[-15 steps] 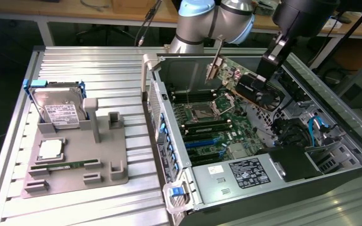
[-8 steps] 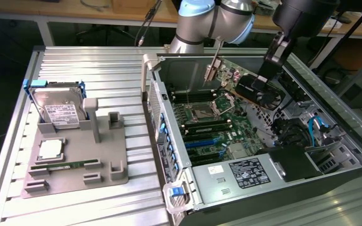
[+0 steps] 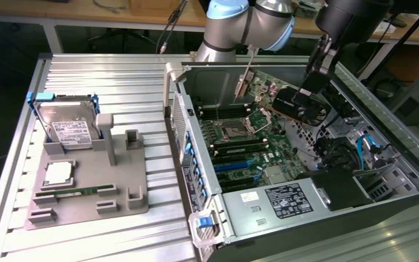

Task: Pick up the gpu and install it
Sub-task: 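Insert the gpu into the slot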

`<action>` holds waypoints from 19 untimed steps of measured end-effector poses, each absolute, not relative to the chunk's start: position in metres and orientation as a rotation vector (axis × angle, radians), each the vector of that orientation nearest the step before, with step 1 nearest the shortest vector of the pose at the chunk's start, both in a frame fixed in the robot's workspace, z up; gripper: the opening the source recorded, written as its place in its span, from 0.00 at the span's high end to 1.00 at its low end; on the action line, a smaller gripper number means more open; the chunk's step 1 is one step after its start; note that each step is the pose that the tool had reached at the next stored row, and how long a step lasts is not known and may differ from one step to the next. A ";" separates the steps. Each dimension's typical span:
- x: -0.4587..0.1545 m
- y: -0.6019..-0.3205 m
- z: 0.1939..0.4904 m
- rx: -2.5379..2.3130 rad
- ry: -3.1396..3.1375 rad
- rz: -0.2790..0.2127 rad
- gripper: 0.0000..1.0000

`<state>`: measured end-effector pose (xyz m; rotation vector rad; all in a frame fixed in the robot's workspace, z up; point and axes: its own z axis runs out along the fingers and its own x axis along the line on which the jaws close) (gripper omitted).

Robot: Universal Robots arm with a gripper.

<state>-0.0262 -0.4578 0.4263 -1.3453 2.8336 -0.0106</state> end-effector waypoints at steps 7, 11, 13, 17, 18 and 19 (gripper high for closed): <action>-0.026 -0.458 0.426 -1.458 2.777 -0.010 0.73; -0.026 -0.458 0.426 -1.519 2.744 -0.010 0.73; -0.026 -0.458 0.426 -1.548 2.728 -0.010 0.73; -0.026 -0.458 0.426 -1.606 2.694 -0.010 0.73; -0.026 -0.458 0.426 -1.622 2.684 -0.010 0.73; -0.026 -0.458 0.426 -1.636 2.675 -0.010 0.73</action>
